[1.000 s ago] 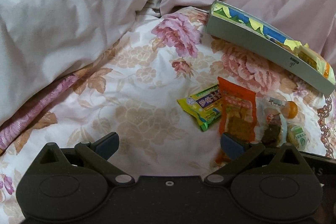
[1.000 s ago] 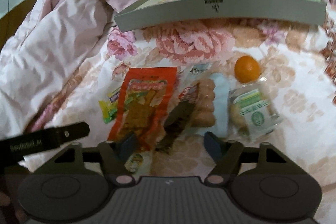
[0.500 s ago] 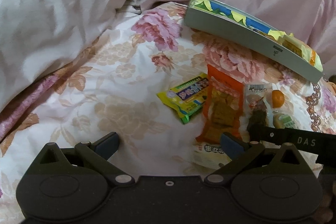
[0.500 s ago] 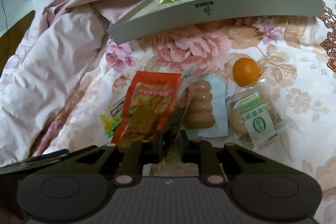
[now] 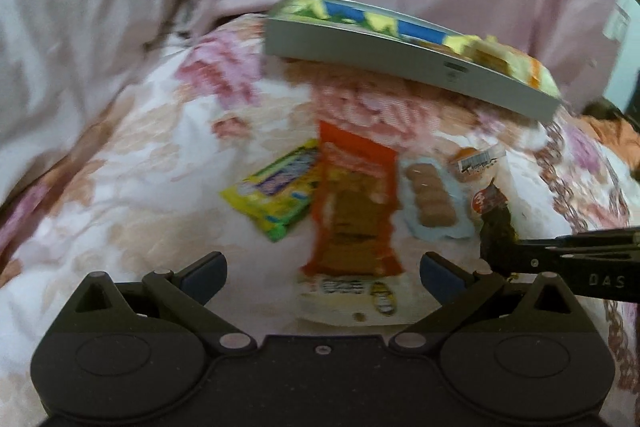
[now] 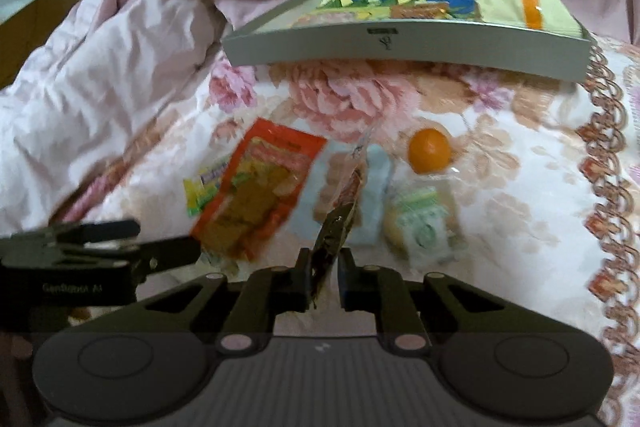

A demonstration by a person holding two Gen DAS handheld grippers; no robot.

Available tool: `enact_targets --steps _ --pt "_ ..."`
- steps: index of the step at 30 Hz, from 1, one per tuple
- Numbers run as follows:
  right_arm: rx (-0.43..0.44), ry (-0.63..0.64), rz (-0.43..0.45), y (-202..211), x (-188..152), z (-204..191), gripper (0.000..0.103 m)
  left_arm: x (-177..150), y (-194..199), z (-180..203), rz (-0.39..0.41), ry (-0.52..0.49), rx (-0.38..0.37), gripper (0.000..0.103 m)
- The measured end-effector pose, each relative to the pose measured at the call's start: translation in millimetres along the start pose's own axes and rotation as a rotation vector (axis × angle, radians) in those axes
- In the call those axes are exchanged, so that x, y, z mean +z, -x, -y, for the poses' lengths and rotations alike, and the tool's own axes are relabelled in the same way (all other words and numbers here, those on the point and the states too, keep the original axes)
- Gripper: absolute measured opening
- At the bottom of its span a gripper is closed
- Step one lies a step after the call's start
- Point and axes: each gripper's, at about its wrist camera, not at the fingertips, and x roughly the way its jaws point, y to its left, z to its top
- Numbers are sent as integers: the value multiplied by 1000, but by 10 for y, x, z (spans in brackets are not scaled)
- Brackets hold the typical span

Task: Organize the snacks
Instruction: 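Close the right tool on the dark stick snack while the left tool grasps the orange-red tofu pack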

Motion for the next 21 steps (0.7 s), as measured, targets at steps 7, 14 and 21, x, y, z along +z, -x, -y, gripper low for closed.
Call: enact_targets --steps 7,14,21 --pt "-8 -19 11 175 -112 130 16 102 -356 267 -68 -110 14 102" --pt "22 -45 17 109 -152 243 17 117 -491 367 -96 -205 103 89" --pt "35 -54 20 81 -167 273 17 66 -351 305 -92 -186 108 61"
